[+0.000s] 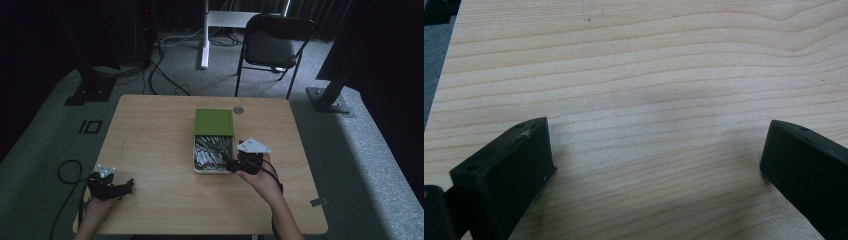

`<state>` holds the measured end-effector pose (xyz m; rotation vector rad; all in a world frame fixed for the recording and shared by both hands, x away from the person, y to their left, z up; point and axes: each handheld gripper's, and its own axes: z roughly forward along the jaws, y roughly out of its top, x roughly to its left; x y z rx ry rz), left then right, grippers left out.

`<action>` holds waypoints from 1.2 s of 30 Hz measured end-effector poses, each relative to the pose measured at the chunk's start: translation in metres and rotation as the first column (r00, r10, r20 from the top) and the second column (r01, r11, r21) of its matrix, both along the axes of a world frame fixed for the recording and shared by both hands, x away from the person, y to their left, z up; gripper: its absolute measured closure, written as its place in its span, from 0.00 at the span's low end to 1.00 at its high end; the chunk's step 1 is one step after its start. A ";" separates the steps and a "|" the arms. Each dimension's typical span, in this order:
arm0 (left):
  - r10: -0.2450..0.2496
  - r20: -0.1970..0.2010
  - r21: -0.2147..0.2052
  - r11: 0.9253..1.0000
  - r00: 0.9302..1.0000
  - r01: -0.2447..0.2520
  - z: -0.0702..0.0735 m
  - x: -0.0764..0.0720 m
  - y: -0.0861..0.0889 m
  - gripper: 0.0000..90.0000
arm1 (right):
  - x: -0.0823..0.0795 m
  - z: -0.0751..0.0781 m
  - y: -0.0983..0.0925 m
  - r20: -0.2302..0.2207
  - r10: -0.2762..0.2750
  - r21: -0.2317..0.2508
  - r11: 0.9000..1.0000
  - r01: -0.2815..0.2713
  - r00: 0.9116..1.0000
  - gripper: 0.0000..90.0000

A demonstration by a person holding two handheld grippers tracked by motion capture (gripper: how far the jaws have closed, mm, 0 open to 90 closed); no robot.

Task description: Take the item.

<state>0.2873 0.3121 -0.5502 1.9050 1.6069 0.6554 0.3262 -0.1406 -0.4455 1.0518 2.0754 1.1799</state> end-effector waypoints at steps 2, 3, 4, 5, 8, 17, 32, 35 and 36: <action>0.000 0.000 0.000 1.000 1.000 0.000 0.000 0.000 0.000 0.01 | 0.000 -0.001 0.004 -0.010 0.007 0.001 1.000 -0.007 1.000 0.30; -0.001 0.000 0.000 1.000 1.000 0.001 0.000 0.000 0.000 0.01 | -0.001 -0.002 0.006 -0.015 0.015 0.003 1.000 -0.015 1.000 0.30; 0.000 0.000 0.000 1.000 1.000 0.000 0.000 0.000 0.000 0.01 | -0.001 -0.002 0.007 -0.015 0.018 0.006 1.000 -0.017 1.000 0.32; -0.001 -0.001 0.000 1.000 1.000 0.001 0.000 0.000 0.000 0.01 | -0.002 -0.003 0.008 -0.015 0.023 0.005 1.000 -0.023 1.000 0.34; 0.000 0.000 0.000 1.000 1.000 0.000 0.000 0.000 0.000 0.01 | -0.003 -0.007 0.014 -0.014 0.048 0.002 0.999 -0.048 0.999 0.39; 0.000 0.000 0.000 1.000 1.000 0.000 0.000 0.000 0.000 0.01 | -0.003 -0.018 0.029 -0.055 0.154 -0.075 0.985 -0.158 0.987 0.60; -0.001 0.000 0.001 1.000 1.000 0.001 0.000 0.000 0.000 0.01 | 0.006 -0.042 0.042 -0.082 0.097 -0.143 0.984 -0.108 0.992 0.80; 0.000 0.000 0.001 1.000 1.000 0.000 0.000 0.000 0.000 0.01 | 0.007 -0.046 0.042 -0.082 0.082 -0.158 0.983 -0.094 0.993 0.81; -0.001 0.000 0.001 1.000 1.000 0.001 0.000 0.000 0.000 0.01 | 0.008 -0.047 0.041 -0.079 0.078 -0.158 0.983 -0.089 0.994 0.81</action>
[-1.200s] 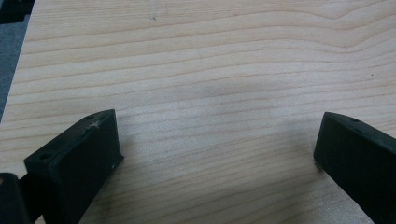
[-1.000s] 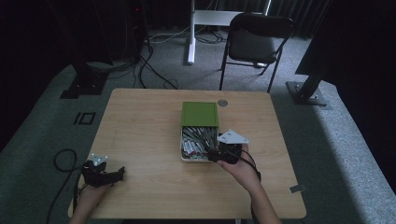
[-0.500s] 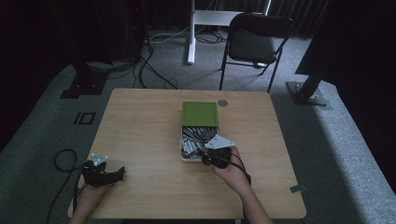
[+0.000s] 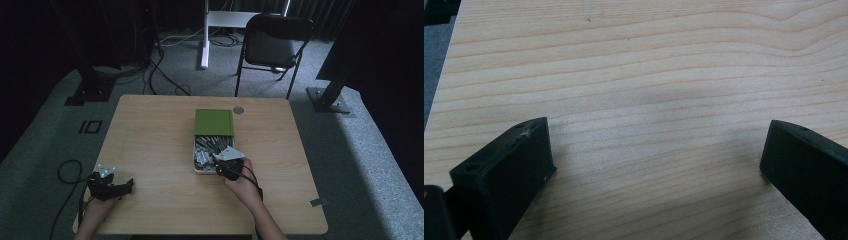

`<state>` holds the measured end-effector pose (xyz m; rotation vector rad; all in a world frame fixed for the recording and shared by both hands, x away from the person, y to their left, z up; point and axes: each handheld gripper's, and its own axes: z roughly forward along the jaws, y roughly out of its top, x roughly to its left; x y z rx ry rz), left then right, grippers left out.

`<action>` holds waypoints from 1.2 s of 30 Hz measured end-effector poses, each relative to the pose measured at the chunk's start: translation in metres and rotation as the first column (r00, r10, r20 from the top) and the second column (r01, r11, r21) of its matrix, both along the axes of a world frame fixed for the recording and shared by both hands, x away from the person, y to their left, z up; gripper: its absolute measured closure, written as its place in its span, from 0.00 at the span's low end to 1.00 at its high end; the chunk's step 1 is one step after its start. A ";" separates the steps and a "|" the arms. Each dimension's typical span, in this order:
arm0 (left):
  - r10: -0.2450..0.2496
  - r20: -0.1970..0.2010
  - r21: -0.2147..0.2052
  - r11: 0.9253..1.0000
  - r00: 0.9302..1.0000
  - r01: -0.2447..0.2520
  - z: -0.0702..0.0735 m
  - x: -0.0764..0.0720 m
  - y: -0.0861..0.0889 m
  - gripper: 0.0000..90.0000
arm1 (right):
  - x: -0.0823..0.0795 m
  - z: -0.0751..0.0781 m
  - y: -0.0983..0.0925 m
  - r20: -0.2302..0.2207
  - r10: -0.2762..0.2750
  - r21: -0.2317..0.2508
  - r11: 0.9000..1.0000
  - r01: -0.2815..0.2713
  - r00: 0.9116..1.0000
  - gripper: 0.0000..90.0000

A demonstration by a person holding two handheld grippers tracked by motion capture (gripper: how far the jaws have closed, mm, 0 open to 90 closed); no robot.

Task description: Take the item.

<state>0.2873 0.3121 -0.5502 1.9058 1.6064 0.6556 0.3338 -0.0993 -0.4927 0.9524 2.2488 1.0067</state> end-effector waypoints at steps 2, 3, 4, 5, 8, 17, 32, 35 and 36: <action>0.000 0.000 0.000 1.000 1.000 0.000 0.000 0.000 0.000 0.01 | 0.000 -0.001 0.001 0.006 -0.011 -0.002 1.000 0.011 1.000 0.83; 0.000 0.000 0.000 1.000 1.000 0.000 0.000 0.000 0.000 0.01 | 0.000 -0.001 0.001 0.014 -0.015 -0.016 1.000 0.015 1.000 0.84; 0.000 0.000 0.000 1.000 1.000 0.000 0.000 0.000 0.000 0.01 | -0.001 -0.002 0.002 0.013 -0.021 -0.019 1.000 0.021 1.000 0.89; 0.000 0.000 0.000 1.000 1.000 0.000 0.000 0.000 0.000 0.01 | -0.001 -0.003 0.003 0.018 -0.032 -0.033 0.999 0.032 0.999 0.93; 0.000 0.000 0.000 1.000 1.000 0.000 0.000 0.000 0.000 0.01 | -0.001 0.000 0.002 0.019 -0.050 -0.039 0.998 0.050 0.999 0.98; 0.000 0.000 0.000 1.000 1.000 0.000 0.000 0.000 0.000 0.01 | -0.007 0.016 -0.004 -0.009 -0.022 0.036 0.999 0.022 1.000 0.98; 0.000 -0.001 0.000 1.000 1.000 0.000 0.000 0.000 0.000 0.01 | -0.015 0.074 -0.014 0.087 -0.002 0.159 0.987 -0.012 0.996 0.99; 0.000 0.000 0.000 1.000 1.000 0.000 0.000 0.000 0.000 0.01 | -0.012 0.082 -0.021 0.105 -0.023 0.168 0.986 0.006 0.994 0.99; 0.000 0.000 0.000 1.000 1.000 0.000 0.000 0.000 0.000 0.01 | -0.011 0.083 -0.023 0.110 -0.036 0.171 0.985 0.017 0.993 0.99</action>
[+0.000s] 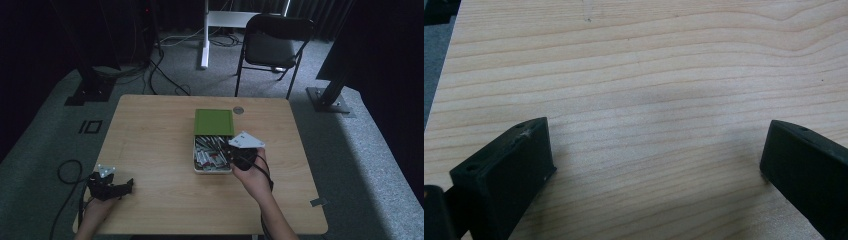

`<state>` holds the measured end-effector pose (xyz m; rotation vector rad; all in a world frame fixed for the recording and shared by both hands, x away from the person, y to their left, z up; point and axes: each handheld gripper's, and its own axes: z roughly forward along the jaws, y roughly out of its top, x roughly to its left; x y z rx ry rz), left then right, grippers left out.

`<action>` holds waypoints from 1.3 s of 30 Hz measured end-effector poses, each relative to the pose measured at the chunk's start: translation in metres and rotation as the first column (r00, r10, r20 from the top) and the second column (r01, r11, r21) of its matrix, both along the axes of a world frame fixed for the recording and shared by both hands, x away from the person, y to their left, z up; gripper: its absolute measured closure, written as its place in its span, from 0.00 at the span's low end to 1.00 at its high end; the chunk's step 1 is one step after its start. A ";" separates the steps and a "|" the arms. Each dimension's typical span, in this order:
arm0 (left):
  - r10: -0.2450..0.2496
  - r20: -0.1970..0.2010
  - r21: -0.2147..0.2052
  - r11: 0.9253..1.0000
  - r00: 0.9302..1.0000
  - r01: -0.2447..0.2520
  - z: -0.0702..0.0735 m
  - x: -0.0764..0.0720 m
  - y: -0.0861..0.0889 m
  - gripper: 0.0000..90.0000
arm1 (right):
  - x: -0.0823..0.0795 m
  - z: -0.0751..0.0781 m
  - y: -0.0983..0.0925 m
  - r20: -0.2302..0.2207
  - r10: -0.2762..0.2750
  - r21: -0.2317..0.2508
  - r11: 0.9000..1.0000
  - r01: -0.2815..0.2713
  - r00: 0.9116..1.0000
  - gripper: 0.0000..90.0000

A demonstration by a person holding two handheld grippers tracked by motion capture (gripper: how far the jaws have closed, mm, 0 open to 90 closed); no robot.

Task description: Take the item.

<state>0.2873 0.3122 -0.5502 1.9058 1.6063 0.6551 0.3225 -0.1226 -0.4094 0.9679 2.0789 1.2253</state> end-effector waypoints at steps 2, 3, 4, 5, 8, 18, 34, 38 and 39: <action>0.000 0.000 0.000 1.000 1.000 0.000 0.000 0.000 0.000 0.01 | 0.003 0.002 -0.006 0.008 -0.022 0.001 1.000 0.022 1.000 0.99; -0.001 0.000 0.000 1.000 1.000 0.001 0.000 0.000 0.000 0.01 | 0.005 0.002 -0.009 0.011 -0.038 0.002 0.999 0.038 0.999 0.99; 0.000 0.001 0.000 1.000 1.000 0.000 0.000 0.000 0.000 0.01 | 0.006 0.002 -0.012 0.015 -0.050 -0.002 0.999 0.050 0.999 0.99; 0.000 0.001 0.000 1.000 1.000 0.000 0.000 0.000 0.000 0.01 | 0.008 0.002 -0.016 0.016 -0.060 -0.004 0.998 0.060 0.998 0.99; 0.000 0.001 0.000 1.000 1.000 0.000 0.000 0.000 0.000 0.01 | 0.013 0.001 -0.026 0.026 -0.106 -0.008 0.994 0.106 0.994 0.99; 0.000 0.000 0.001 1.000 1.000 0.000 0.000 0.000 0.000 0.01 | 0.033 -0.014 -0.064 0.019 -0.256 -0.025 0.966 0.256 0.967 0.99; 0.000 0.000 0.000 1.000 1.000 0.000 0.000 0.000 0.000 0.01 | 0.072 -0.058 -0.104 -0.027 -0.417 -0.065 0.908 0.414 0.909 0.99; 0.000 0.000 0.000 1.000 1.000 0.000 0.000 0.000 0.000 0.01 | 0.083 -0.069 -0.111 -0.039 -0.449 -0.074 0.892 0.446 0.893 0.99; 0.000 0.000 0.000 1.000 1.000 0.000 0.000 0.000 0.000 0.01 | 0.083 -0.069 -0.111 -0.039 -0.449 -0.074 0.892 0.446 0.893 0.99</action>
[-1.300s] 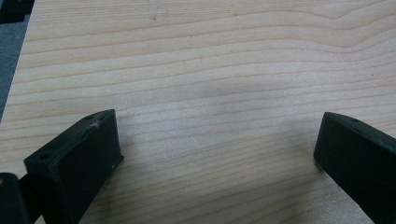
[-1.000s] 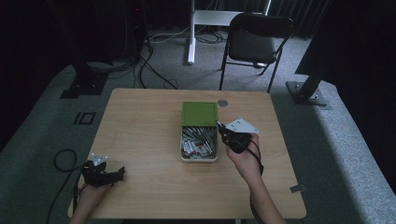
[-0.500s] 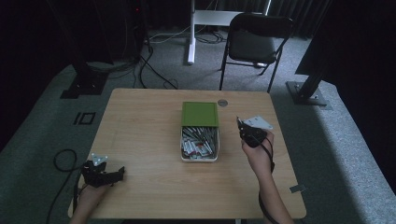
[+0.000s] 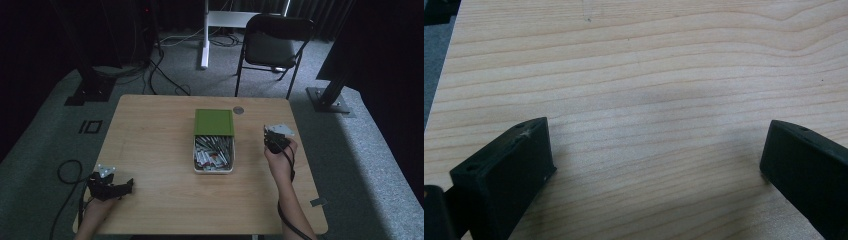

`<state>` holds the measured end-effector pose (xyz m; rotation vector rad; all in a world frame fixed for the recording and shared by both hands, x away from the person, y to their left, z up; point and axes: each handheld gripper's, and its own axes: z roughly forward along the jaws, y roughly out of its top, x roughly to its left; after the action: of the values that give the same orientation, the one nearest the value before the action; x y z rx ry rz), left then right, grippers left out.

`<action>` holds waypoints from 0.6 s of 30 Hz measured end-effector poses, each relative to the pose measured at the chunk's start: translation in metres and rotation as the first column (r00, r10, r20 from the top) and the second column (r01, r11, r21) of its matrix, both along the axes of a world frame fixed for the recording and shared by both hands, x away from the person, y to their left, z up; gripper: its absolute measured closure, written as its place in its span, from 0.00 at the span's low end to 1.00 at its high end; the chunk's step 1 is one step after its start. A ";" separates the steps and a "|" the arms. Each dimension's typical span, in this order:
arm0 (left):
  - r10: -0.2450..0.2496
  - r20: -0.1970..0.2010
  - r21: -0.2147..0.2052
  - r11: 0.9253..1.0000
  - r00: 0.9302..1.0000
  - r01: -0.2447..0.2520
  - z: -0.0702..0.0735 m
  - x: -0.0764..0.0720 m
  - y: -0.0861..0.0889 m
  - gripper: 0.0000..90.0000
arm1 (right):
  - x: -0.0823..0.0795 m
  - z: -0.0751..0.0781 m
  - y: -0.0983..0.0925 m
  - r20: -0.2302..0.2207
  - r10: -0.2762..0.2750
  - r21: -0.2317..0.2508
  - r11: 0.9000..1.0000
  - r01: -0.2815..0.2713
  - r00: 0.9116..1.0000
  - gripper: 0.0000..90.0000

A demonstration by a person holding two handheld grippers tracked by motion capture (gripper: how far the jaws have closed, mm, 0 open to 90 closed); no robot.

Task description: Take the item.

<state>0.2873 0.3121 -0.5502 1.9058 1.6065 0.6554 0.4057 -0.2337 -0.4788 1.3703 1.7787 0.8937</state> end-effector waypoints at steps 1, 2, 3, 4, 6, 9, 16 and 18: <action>0.000 0.000 0.000 1.000 1.000 0.000 0.000 0.000 0.000 0.01 | 0.003 -0.003 -0.002 0.000 -0.008 -0.007 1.000 0.008 1.000 0.99; 0.000 0.000 0.000 1.000 1.000 0.000 0.000 0.000 0.000 0.01 | 0.008 -0.008 -0.005 0.001 -0.016 -0.005 1.000 0.016 1.000 0.98; 0.000 0.001 0.000 1.000 1.000 0.000 0.000 0.000 0.000 0.01 | 0.010 -0.010 -0.006 0.001 -0.018 -0.008 1.000 0.018 1.000 0.98; 0.000 0.000 0.000 1.000 1.000 0.000 0.000 0.000 0.000 0.01 | 0.012 -0.012 -0.008 -0.002 -0.024 -0.016 1.000 0.024 1.000 0.98; 0.000 0.000 0.000 1.000 1.000 0.000 0.000 0.000 0.000 0.01 | 0.018 -0.018 -0.010 -0.014 -0.033 -0.017 0.999 0.033 0.999 0.98; 0.000 0.000 0.000 1.000 1.000 0.000 0.000 0.000 0.000 0.01 | 0.024 -0.025 -0.014 -0.027 -0.042 -0.022 0.999 0.041 0.999 0.98; 0.000 0.000 0.000 1.000 1.000 0.000 0.000 0.000 0.000 0.01 | 0.036 -0.040 -0.017 -0.060 -0.058 -0.033 0.998 0.056 0.997 0.98; 0.000 0.000 0.000 1.000 1.000 0.000 0.000 0.000 0.000 0.01 | 0.038 -0.043 -0.016 -0.065 -0.057 -0.038 0.998 0.055 0.996 0.98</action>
<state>0.2873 0.3121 -0.5502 1.9053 1.6064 0.6556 0.4441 -0.2497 -0.5220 1.4343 1.7879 0.7913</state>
